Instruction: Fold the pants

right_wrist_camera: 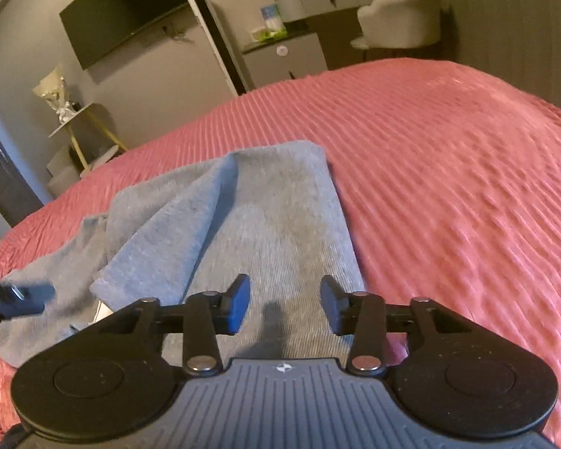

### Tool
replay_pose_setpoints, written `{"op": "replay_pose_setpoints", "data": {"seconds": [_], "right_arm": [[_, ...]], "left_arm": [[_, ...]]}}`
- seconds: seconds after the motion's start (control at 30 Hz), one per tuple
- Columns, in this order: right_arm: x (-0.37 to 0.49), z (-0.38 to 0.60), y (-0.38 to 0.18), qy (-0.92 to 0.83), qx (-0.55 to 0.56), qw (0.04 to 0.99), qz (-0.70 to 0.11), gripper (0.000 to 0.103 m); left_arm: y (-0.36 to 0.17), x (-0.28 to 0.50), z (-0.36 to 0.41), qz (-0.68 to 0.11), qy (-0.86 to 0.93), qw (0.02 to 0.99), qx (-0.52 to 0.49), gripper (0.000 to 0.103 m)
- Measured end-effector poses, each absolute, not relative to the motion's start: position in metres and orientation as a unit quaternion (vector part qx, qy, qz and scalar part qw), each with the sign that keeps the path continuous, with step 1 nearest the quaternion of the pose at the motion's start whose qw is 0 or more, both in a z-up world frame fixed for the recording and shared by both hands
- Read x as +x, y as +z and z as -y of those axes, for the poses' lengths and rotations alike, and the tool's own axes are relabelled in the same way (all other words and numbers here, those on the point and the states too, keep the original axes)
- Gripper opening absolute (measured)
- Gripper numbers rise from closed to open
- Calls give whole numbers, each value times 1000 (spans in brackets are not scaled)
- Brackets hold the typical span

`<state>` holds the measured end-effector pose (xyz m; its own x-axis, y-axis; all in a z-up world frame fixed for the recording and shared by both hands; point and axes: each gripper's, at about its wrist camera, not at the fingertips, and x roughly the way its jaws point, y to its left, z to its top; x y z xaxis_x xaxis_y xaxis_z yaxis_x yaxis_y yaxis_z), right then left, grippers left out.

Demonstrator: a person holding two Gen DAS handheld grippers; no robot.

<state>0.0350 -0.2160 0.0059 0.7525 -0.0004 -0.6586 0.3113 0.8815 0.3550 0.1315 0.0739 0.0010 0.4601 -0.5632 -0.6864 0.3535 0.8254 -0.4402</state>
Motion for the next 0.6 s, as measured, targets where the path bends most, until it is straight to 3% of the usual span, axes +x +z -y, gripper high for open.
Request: {"op": "replay_pose_setpoints", "data": {"seconds": [0.07,0.23,0.3,0.33,0.5,0.6], "right_arm": [[34,216,2,-84,227,908,-343,43],[30,215,-1,-71,209,917,-333,44],[29,214,-4,-66,202,919,-333,44],[29,214,-5,-64,199,919,-334,44],[32,212,-9,-61,177,920,-344,44],[35,213,-12,-61,168,921,-346,44]], "left_arm": [[-10,147,-51,-481,-293,814,-139,78],[-53,183,-20,-553,-296,747,-220,53],[-54,195,-18,-539,-282,759,-230,19],[-50,198,-16,-522,-276,777,-219,13],[-20,225,-24,-381,-174,898,-135,8],[-20,245,-36,-343,-83,929,-110,12]]}}
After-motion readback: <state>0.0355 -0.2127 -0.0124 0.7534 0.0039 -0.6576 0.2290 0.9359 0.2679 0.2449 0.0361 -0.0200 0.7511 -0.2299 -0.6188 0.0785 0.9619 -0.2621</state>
